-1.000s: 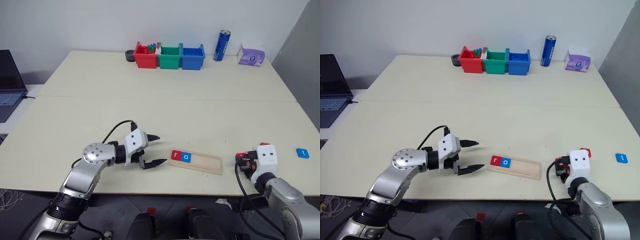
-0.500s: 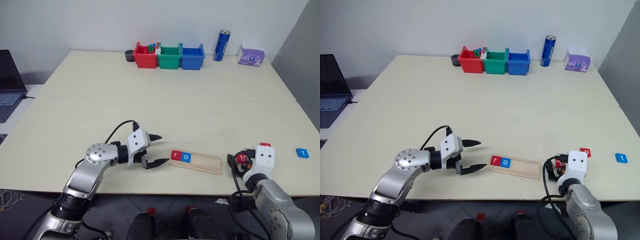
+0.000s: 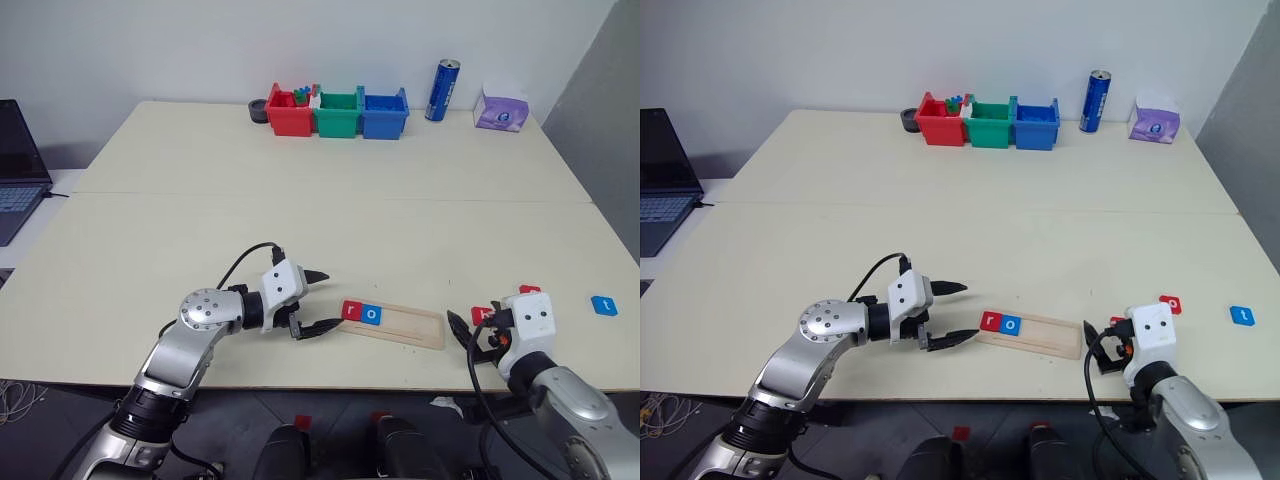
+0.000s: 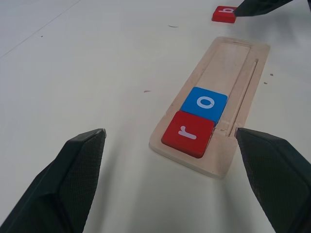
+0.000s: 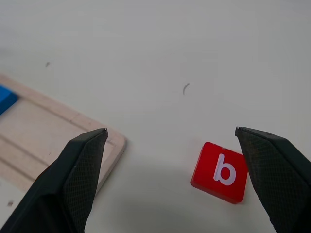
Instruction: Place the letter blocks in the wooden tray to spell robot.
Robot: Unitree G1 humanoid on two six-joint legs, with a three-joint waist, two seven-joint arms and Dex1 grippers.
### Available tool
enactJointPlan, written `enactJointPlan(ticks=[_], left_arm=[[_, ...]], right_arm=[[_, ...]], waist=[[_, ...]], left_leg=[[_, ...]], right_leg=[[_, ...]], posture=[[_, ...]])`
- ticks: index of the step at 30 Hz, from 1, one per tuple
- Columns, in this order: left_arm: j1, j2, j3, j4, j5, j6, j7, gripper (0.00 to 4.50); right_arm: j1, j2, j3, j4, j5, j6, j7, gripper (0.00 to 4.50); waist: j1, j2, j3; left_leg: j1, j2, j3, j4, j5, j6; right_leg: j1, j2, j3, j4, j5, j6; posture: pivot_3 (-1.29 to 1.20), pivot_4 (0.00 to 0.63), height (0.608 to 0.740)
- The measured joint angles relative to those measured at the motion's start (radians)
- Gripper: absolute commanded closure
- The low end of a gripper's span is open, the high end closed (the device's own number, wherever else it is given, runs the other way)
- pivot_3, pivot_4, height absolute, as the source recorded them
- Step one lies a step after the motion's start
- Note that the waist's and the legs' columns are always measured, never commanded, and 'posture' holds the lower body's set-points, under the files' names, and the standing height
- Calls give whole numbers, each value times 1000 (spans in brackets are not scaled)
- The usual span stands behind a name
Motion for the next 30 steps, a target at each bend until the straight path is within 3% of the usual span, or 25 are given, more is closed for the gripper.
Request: enactJointPlan(ticks=[4, 9, 21, 24, 30], left_arm=[[-3, 2, 0, 0, 0, 1, -16, 0], [-14, 2, 1, -2, -11, 9, -21, 0], [27, 48, 8, -41, -37, 23, -43, 0], [29, 61, 8, -44, -39, 22, -57, 0], [34, 81, 12, -57, -79, 22, -105, 0]], right_arm=[[-79, -235, -71, 131, 34, -44, 212, 26], [-160, -393, -54, 305, 55, -119, 443, 26], [-381, -465, 203, 603, -42, -307, 707, 26], [-406, -465, 230, 643, -70, -330, 721, 629], [-428, -472, 245, 686, -92, -351, 753, 2740]], waist=[[0, -1, 0], [1, -1, 0], [1, -1, 1], [1, -1, 1], [1, -1, 1]], left_leg=[[1, -1, 1, 1, 0, 0], [0, 0, 0, -1, 0, 0], [0, 1, 1, 0, 0, 0], [0, 1, 1, 0, 0, 0], [0, 1, 0, 0, 0, 0]], right_leg=[[0, 1, 0, 0, 1, 1], [0, 3, -1, 0, 0, -1], [0, 0, 0, 0, 0, -1], [0, 0, -1, 0, 0, -1], [0, 0, -1, 0, 0, -1]], posture=[[0, 150, 740], [0, 150, 740], [0, 150, 740], [0, 150, 740], [0, 150, 740]])
